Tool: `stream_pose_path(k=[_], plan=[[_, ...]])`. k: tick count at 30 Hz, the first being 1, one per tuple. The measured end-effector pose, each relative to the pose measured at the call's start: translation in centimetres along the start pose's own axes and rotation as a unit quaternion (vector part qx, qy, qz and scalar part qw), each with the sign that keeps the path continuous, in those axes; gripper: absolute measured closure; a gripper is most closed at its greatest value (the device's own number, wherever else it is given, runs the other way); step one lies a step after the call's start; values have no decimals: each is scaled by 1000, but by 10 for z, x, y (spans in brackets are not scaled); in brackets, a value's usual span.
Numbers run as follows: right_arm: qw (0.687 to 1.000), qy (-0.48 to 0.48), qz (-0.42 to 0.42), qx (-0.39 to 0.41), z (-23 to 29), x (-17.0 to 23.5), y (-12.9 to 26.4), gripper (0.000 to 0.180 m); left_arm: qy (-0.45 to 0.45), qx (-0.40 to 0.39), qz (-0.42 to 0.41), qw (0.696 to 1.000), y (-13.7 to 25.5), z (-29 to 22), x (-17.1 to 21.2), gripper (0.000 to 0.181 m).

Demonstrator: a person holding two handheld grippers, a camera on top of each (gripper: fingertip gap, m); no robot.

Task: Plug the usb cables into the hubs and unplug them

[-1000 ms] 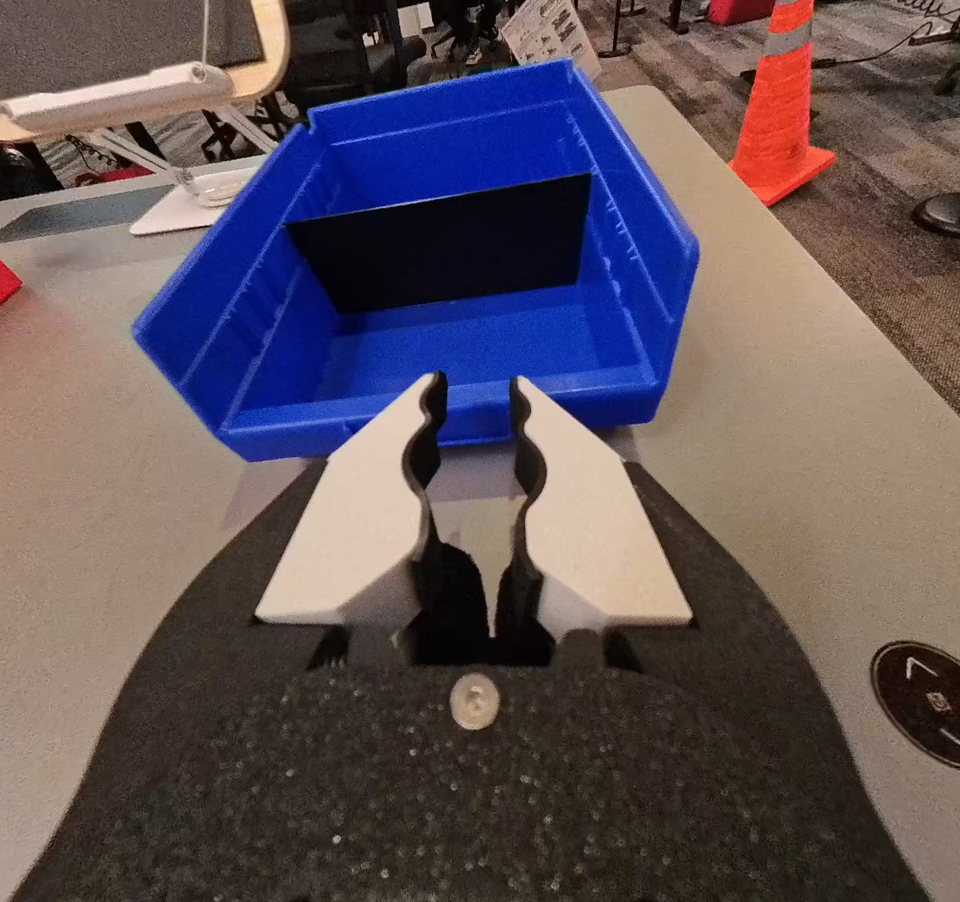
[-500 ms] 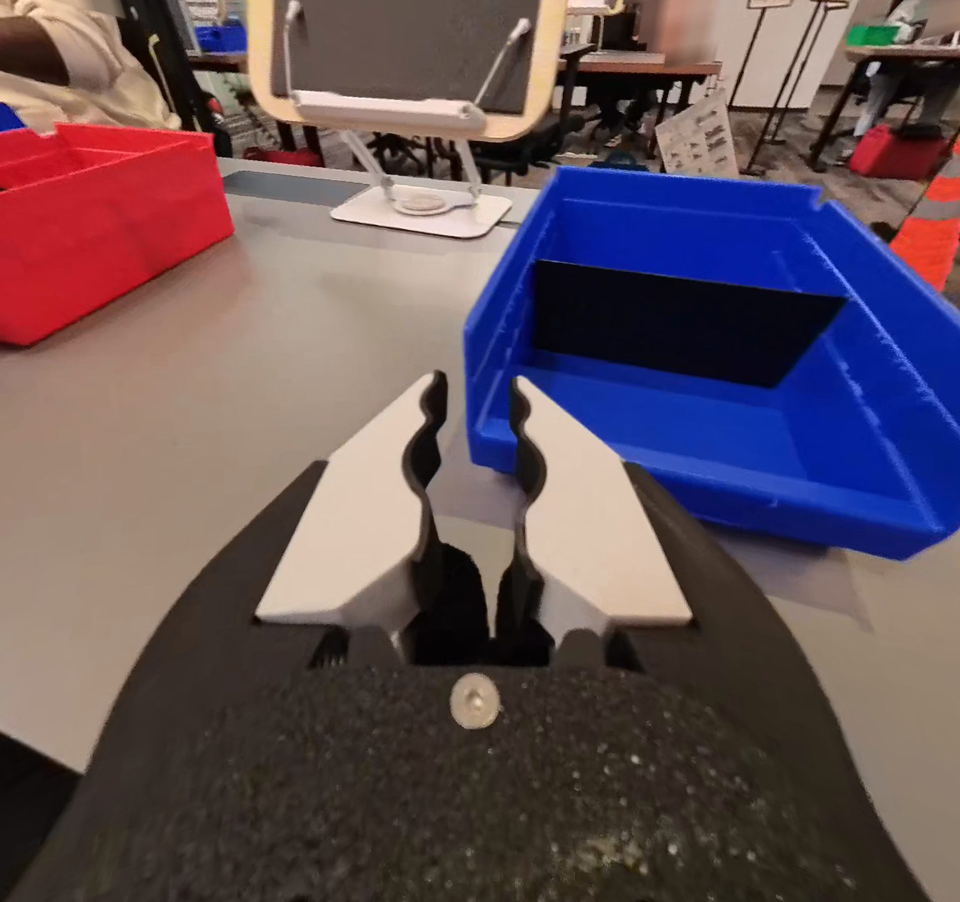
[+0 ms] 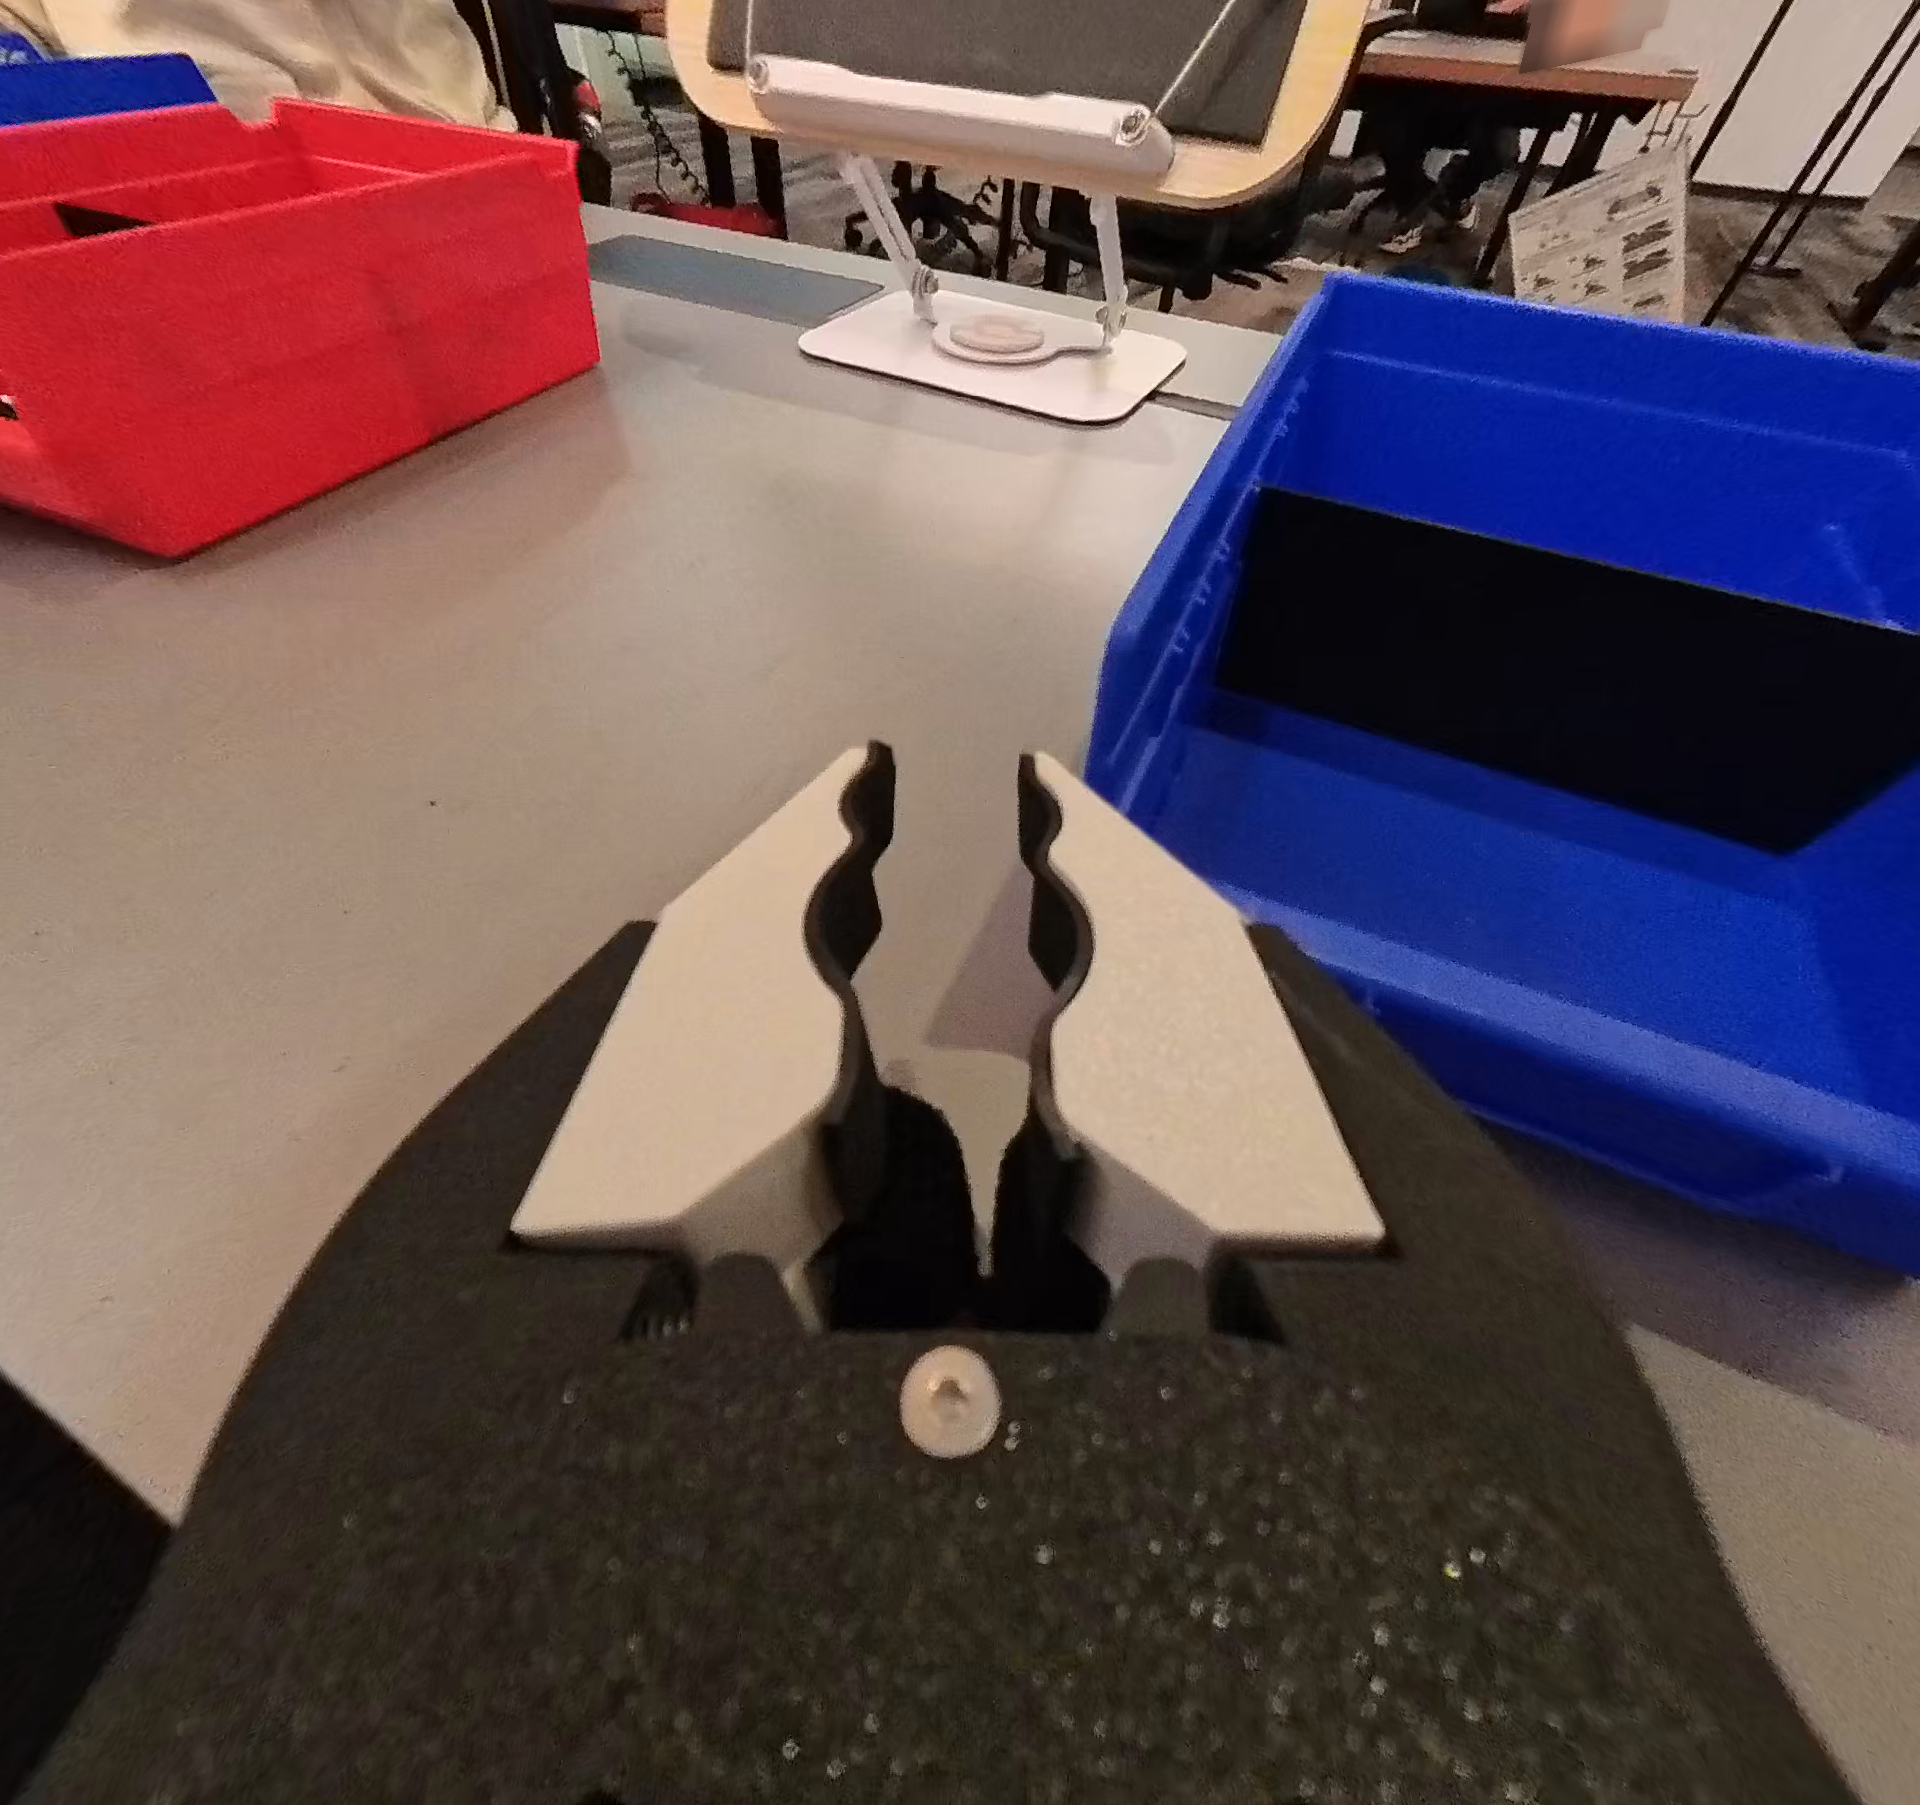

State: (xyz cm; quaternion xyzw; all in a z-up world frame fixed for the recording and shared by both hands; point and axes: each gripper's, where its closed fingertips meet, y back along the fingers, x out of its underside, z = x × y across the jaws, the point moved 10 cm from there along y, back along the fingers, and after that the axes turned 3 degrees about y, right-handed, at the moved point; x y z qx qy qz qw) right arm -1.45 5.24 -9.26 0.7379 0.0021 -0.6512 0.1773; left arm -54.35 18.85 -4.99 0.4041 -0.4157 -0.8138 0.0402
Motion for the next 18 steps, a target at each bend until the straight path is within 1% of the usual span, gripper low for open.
stream_pose_path(k=[2,4,5,6,7,9,12,14,16,18], plan=[[1000,2,10,-1,-1,1,-5,157,-32,18,58,998,-10,9,0,151],[1000,-2,15,-6,-1,1,-10,157,-56,50,115,991,-19,11,5,159],[1000,-7,15,-9,0,1,-11,157,-67,58,119,989,-21,11,6,159],[1000,-12,14,-11,0,1,-13,157,-73,62,114,989,-20,11,5,163],[1000,-16,15,-14,1,0,-14,157,-76,60,109,989,-18,12,4,174],[999,-23,16,-21,2,0,-17,157,-77,35,103,991,-14,14,3,177],[999,-21,18,-25,4,-1,-20,157,-70,4,74,995,-1,14,0,177],[999,-21,18,-26,5,-1,-21,157,-53,-28,41,997,11,13,-4,177],[999,-25,16,-25,5,-2,-21,157,-23,-75,-12,997,28,14,-12,177],[999,-41,14,-22,6,-3,-19,157,24,-128,-74,989,48,14,-23,177]])
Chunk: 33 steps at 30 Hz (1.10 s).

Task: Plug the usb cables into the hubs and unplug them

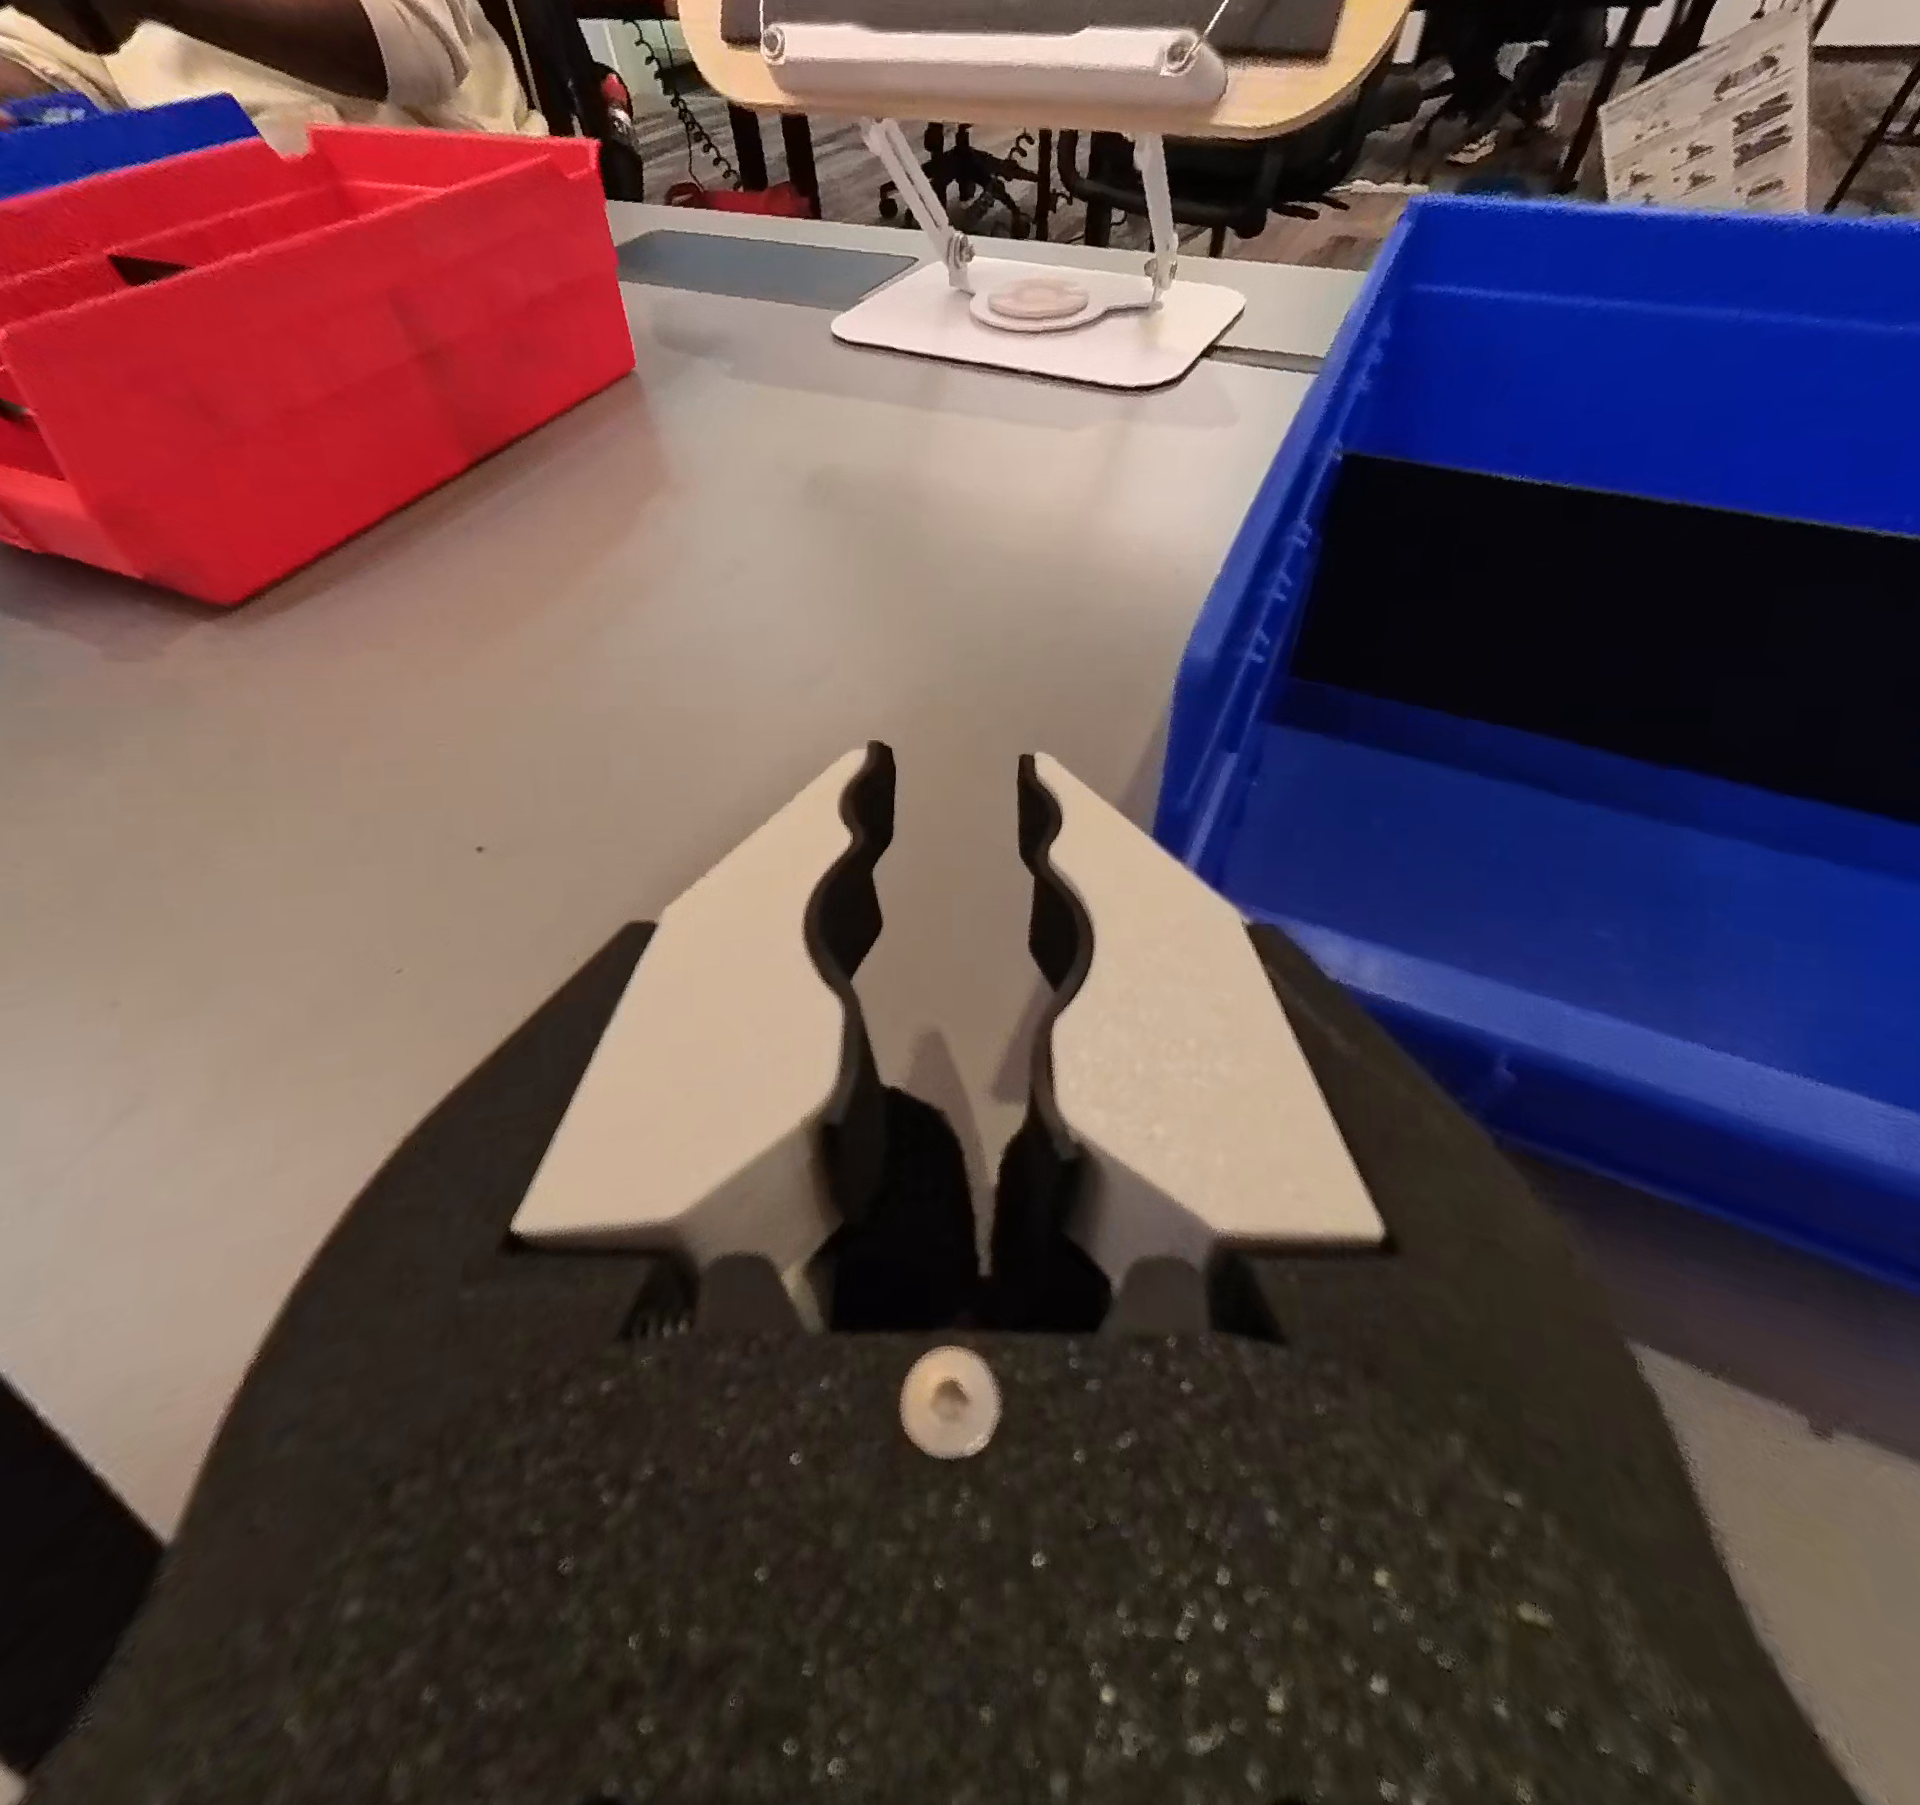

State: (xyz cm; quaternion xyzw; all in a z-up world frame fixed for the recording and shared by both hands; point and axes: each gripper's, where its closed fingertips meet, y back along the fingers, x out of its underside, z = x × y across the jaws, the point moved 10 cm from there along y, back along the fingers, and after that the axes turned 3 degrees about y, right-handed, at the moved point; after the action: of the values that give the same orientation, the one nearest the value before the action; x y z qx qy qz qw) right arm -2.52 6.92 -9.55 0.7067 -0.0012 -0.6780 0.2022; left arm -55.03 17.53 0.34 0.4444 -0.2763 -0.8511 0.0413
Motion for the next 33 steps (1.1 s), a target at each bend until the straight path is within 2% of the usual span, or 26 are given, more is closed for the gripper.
stream_pose_path(k=[3,6,10,13,18,21,28,33], plan=[[999,-53,-13,0,5,0,4,157,31,-69,-78,994,28,-10,-29,177],[996,-84,-16,-14,13,1,4,157,32,-95,-135,986,47,-38,-62,177],[999,-38,-14,-4,10,0,7,157,48,-47,-198,978,52,-104,-103,178],[999,-43,-11,-9,4,1,11,157,30,4,-209,978,42,-163,-120,178],[999,-46,-14,0,-6,4,21,157,-42,38,-121,991,-6,-235,-99,177],[999,-46,-13,6,-11,6,25,157,-42,69,-70,994,-25,-258,-82,177],[998,-60,-3,1,-13,9,24,157,-29,169,-8,985,-30,-313,-75,177],[998,-56,1,-3,-10,10,23,157,29,216,30,976,-38,-335,-76,157]])
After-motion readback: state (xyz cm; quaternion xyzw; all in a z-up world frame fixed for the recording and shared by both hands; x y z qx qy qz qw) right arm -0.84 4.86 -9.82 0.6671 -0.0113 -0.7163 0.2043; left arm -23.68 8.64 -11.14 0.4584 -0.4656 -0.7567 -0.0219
